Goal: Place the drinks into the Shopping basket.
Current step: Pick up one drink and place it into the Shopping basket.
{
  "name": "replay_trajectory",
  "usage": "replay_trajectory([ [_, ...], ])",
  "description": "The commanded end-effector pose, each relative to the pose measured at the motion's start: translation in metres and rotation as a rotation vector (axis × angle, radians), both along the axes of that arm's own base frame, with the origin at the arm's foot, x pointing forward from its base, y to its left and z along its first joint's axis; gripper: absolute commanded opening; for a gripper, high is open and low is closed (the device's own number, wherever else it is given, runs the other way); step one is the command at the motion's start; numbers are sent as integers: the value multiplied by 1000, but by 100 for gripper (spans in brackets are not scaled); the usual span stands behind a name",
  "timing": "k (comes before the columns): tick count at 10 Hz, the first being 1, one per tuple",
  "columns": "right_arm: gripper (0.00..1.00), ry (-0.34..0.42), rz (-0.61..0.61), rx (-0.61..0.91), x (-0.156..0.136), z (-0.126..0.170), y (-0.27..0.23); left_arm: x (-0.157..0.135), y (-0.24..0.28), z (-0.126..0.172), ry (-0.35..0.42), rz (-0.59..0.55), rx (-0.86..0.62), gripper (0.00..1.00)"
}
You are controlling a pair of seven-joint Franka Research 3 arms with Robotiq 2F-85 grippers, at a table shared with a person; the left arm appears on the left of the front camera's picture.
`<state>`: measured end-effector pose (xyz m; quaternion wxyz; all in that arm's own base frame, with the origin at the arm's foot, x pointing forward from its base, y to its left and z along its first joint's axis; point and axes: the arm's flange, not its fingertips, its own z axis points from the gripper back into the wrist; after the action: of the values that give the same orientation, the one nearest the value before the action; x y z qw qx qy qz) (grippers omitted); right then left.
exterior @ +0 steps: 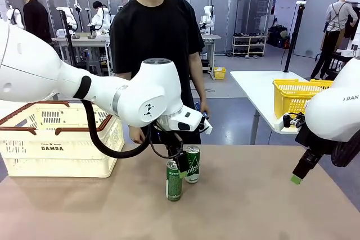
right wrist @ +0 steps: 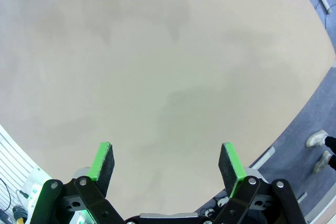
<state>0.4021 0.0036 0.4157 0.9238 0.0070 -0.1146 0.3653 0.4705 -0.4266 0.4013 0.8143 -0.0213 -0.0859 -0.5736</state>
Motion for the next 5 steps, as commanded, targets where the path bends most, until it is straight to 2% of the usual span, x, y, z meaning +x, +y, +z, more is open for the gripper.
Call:
replay_trajectory([
  [1,100,3,9,-1,-1,0,-2,6,-4,-5,22,19,31,100],
  [5,100,3,9,-1,-1,0,-2,11,-6,-21,42,22,42,100],
])
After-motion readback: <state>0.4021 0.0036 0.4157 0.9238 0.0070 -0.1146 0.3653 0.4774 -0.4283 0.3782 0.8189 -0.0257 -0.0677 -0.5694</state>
